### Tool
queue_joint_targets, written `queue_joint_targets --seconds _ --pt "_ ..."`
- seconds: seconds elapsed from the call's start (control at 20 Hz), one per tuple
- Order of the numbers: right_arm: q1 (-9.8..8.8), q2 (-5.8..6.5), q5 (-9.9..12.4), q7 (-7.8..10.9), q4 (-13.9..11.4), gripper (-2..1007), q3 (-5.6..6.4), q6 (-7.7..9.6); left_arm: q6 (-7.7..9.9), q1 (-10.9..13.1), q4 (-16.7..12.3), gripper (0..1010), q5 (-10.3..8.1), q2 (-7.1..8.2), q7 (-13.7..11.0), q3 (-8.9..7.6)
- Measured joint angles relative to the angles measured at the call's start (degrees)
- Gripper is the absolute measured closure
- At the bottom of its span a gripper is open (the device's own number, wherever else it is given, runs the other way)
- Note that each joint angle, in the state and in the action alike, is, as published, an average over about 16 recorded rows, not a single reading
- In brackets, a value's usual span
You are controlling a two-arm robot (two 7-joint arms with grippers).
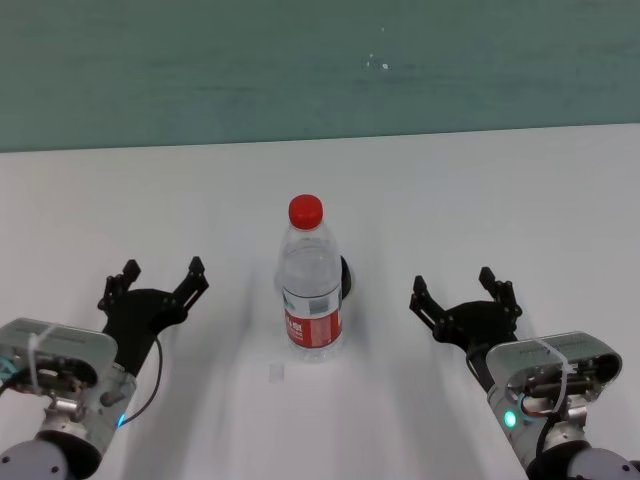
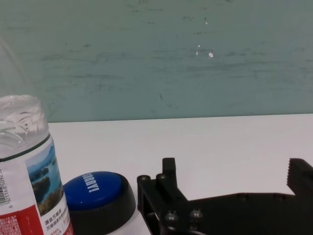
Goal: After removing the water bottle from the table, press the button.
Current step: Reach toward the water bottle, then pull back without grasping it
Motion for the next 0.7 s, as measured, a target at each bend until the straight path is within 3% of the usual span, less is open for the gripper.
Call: queue_joint_targets --seconds 0.7 --pt "0.0 0.0 0.0 0.0 0.0 3 0.0 0.0 0.0 0.0 0.0 7 0.0 0.0 0.0 0.0"
